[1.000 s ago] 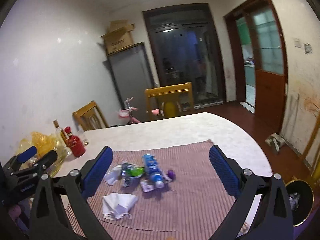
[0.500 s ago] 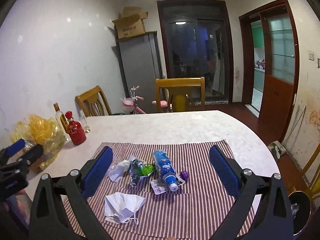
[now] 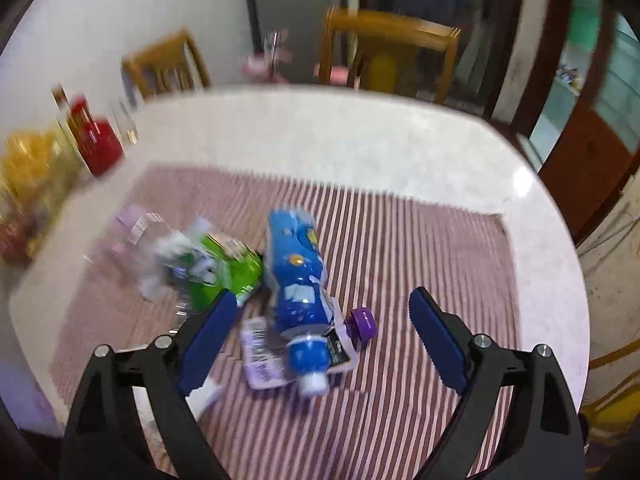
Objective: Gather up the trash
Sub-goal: 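Grasp the blue Pororo bottle with the right tool, then grasp the clear plastic container with the left tool while right holds the blue bottle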
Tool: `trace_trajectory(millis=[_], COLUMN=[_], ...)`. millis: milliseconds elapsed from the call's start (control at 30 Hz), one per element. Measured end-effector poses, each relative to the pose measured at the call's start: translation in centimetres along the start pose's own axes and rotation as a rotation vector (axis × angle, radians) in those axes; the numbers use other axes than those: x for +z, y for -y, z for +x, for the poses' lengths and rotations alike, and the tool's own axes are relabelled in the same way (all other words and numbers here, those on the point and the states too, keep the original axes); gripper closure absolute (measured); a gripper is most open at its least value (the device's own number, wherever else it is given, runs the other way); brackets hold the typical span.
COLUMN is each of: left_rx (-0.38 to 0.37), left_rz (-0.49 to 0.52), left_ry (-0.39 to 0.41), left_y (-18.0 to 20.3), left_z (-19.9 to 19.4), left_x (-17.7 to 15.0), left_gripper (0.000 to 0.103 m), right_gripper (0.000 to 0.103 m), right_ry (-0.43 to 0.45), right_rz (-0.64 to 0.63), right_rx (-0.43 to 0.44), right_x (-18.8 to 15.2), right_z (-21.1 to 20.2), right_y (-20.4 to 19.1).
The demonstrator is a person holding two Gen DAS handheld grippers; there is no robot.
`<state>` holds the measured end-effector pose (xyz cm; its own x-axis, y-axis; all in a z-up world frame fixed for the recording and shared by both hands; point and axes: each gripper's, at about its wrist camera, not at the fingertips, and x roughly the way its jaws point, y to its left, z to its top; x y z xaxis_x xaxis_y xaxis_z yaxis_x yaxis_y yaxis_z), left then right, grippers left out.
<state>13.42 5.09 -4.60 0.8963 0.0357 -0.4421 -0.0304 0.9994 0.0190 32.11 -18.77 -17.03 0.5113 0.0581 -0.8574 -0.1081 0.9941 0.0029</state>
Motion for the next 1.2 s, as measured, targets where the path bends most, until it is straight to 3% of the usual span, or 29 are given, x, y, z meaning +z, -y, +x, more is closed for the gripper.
trace_trajectory(millis=[100, 267, 300, 433, 600, 733, 867, 967, 1033, 1100, 1200], left_rx=[0.014, 0.011, 0.014, 0.013, 0.004, 0.03, -0.003, -0.064, -0.094, -0.078, -0.044], left_rz=[-0.003, -0.009, -0.009, -0.004, -0.016, -0.024, -0.059, -0.157, -0.312, -0.448, -0.544], left_ry=[-0.013, -0.045, -0.051, -0.08, -0.123, -0.176, -0.25, -0.34, -0.405, -0.427, -0.453], left_y=[-0.4, -0.7, -0.8, -1.0, -2.1, -3.3, -4.3, -5.1, -5.9, -6.4, -6.0], left_z=[0.6, 1.6, 1.8, 2.6, 4.1, 6.4, 9.8, 13.4, 16.1, 18.7, 21.8], left_x=[-0.1, -0.3, -0.4, -0.9, -1.8, -3.0, -4.7, -6.9, -8.3, -9.0, -9.3], left_gripper=[0.006, 0.006, 0.006, 0.006, 0.006, 0.006, 0.006, 0.006, 0.006, 0.006, 0.006], right_gripper=[0.031, 0.034, 0.049, 0.049, 0.049, 0.049, 0.049, 0.049, 0.049, 0.049, 0.049], right_ry=[-0.088, -0.186, -0.193, -0.164, -0.033, 0.028, 0.068, 0.084, 0.091, 0.097, 0.105], right_rz=[-0.039, -0.081, -0.084, -0.082, 0.005, 0.044, 0.084, 0.089, 0.085, 0.084, 0.08], right_rx=[-0.016, 0.011, 0.021, 0.02, 0.034, 0.061, 0.098, 0.108, 0.102, 0.105, 0.109], right_x=[0.6, 0.4, 0.3, -0.2, -1.2, -2.3, -3.5, -3.3, -3.2, -3.1, -3.1], right_z=[3.7, 7.6, 7.8, 6.7, 1.5, -2.0, -4.5, -5.2, -5.7, -5.7, -5.8], right_y=[-0.6, -2.2, -2.3, -2.2, 0.1, 1.4, 2.7, 3.1, 3.1, 2.9, 2.7])
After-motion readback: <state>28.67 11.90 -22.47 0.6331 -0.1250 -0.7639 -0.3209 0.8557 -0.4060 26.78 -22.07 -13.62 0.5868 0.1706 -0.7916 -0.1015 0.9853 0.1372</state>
